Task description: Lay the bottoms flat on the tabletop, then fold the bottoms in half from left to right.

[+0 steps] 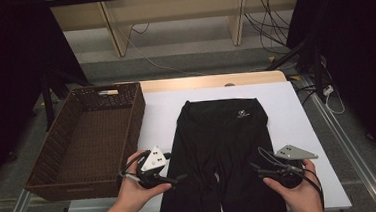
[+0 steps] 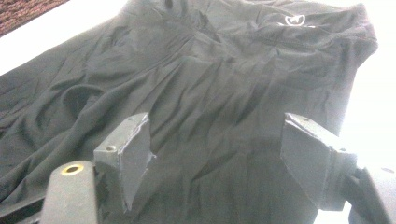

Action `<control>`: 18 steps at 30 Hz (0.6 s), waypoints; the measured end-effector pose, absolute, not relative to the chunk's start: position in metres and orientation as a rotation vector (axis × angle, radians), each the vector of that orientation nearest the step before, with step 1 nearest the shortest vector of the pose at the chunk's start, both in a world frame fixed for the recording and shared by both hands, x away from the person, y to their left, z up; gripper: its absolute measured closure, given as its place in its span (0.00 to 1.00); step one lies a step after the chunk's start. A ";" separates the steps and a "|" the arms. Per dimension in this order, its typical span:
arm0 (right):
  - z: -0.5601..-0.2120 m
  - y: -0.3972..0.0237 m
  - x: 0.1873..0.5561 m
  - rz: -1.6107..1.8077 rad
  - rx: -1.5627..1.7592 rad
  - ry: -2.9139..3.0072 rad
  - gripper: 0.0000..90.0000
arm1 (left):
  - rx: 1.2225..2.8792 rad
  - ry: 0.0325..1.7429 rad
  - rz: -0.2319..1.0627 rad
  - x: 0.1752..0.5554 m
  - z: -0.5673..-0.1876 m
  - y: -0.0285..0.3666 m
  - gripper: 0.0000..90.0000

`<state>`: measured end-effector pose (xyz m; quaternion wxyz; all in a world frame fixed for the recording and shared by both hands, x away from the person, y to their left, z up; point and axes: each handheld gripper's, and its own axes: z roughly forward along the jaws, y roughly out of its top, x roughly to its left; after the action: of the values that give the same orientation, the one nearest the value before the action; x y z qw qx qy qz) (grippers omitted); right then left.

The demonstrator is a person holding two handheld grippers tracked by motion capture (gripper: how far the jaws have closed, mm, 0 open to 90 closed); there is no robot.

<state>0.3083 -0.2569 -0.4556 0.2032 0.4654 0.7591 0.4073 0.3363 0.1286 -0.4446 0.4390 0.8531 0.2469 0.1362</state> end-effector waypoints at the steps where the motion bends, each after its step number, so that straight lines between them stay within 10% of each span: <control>1: -0.456 -0.257 0.308 1.137 1.298 2.119 0.29 | 2.120 0.614 0.338 0.336 -0.445 0.128 0.17; 18: -0.459 -0.226 0.312 1.162 1.230 2.210 0.29 | 2.150 0.644 0.268 0.335 -0.453 0.125 0.24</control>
<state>0.3116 -0.2264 -0.4586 0.1783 0.4349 0.7813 0.4107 0.3353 0.1254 -0.4525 0.4265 0.8604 0.2576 0.1071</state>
